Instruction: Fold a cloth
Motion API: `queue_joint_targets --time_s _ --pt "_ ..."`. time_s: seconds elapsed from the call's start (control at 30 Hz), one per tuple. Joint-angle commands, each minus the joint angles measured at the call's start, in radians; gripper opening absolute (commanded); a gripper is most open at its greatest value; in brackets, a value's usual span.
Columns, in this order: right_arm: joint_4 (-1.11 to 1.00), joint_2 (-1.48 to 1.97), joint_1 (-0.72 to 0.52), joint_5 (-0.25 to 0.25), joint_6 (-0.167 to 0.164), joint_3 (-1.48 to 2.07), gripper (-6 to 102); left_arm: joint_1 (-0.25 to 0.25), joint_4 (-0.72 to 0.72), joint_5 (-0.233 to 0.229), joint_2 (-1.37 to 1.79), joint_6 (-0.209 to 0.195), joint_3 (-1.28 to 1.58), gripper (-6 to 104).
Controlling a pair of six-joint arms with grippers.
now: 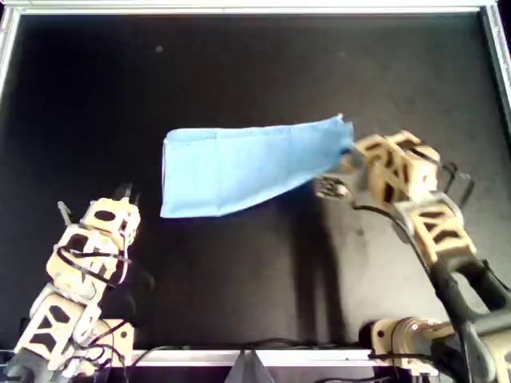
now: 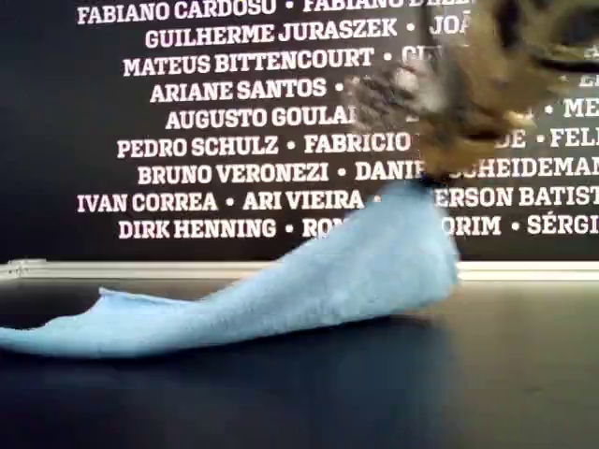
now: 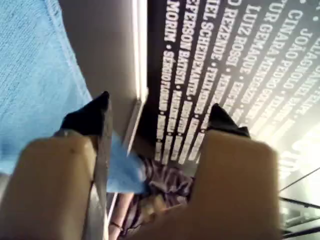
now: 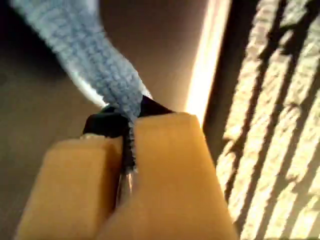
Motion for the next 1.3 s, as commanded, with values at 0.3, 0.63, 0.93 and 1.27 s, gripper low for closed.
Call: queue_joint_targets --time_s 0.3,0.63,0.93,1.27 --pt "-0.048 -0.486 0.319 0.006 -0.005 -0.655 -1 0.003 -0.006 -0.005 0.018 0.003 -0.009 68" --pt "-0.046 -0.827 0.500 0.006 -0.005 -1.091 -1 0.003 -0.006 -0.005 0.018 0.003 -0.009 68" --pt "-0.046 -0.988 0.563 0.006 -0.002 -1.233 -1 0.003 -0.006 -0.005 0.018 0.003 -0.009 68" --pt "-0.048 -1.023 0.566 0.002 0.014 -1.209 5 0.003 -0.006 -0.005 0.018 0.003 -0.009 68"
